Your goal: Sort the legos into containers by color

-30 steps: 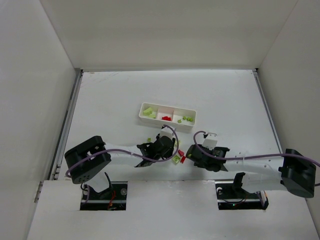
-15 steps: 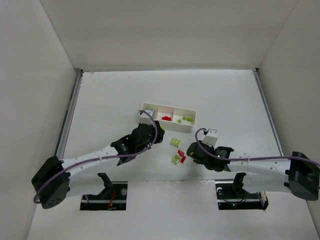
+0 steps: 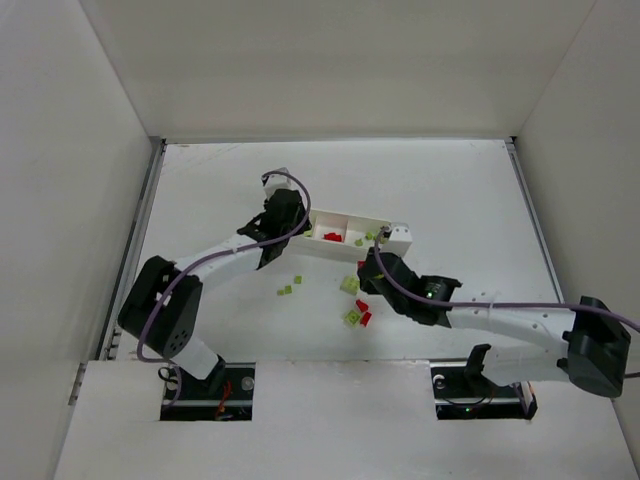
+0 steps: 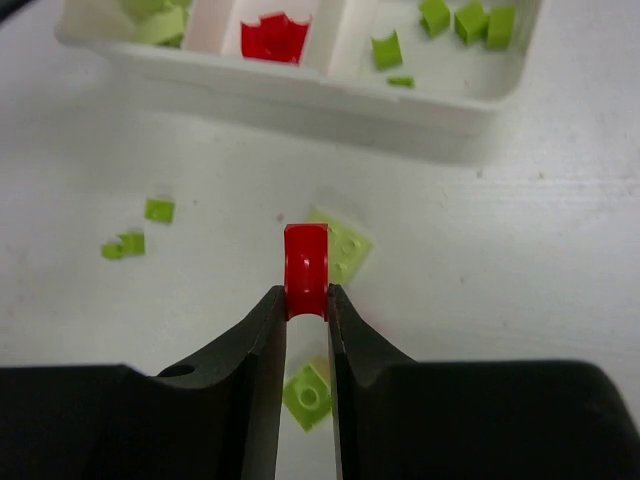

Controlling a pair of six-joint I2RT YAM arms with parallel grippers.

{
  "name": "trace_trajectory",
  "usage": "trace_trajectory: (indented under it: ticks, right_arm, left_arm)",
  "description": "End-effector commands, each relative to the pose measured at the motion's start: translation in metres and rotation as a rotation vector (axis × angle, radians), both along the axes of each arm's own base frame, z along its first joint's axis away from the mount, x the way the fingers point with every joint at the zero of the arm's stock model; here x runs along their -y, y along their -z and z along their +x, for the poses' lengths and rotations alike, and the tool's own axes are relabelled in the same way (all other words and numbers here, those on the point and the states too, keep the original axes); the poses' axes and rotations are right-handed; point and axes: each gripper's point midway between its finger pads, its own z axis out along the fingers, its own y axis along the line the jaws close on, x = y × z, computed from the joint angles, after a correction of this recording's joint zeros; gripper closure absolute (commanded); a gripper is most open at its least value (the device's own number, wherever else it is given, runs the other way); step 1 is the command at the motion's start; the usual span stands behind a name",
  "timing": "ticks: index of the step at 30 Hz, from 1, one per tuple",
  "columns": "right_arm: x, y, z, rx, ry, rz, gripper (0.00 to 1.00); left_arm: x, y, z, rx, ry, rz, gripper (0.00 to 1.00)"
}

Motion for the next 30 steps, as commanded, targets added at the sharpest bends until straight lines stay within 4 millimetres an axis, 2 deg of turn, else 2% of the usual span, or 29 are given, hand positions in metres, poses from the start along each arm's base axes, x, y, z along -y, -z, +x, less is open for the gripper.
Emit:
trace_trajectory:
  ticks: [1, 6, 10, 16, 24, 28, 30]
  right_arm:
    - [-0.031, -0.049, 0.037, 0.138, -0.062, 0.083, 0.78]
    - [-0.045, -0.058, 0.077, 0.169, -0.077, 0.086, 0.78]
    - [-0.056, -0.054, 0.108, 0.167, -0.068, 0.085, 0.77]
    - [-0.075, -0.037, 0.142, 0.152, -0.060, 0.075, 0.77]
    - [-0.085, -0.013, 0.167, 0.115, -0.049, 0.054, 0.76]
    - [-0.086, -0.005, 0.176, 0.105, -0.043, 0.038, 0.72]
    - [-0.087, -0.005, 0.177, 0.104, -0.042, 0.036, 0.65]
  left_arm:
    - [0.005, -0.016, 0.022, 0.027, -0.001, -0.003, 0.81]
    - [-0.003, 0.003, 0.031, -0.026, -0.043, 0.036, 0.78]
    - [-0.011, 0.009, 0.029, -0.036, -0.081, 0.076, 0.68]
    - [-0.018, -0.001, 0.021, -0.020, -0.093, 0.076, 0.58]
    - [-0.027, -0.005, 0.012, -0.010, -0.103, 0.065, 0.55]
    - [-0.021, -0.021, -0.006, 0.033, -0.080, 0.025, 0.56]
    - [-0.019, -0.026, -0.019, 0.054, -0.071, 0.009, 0.57]
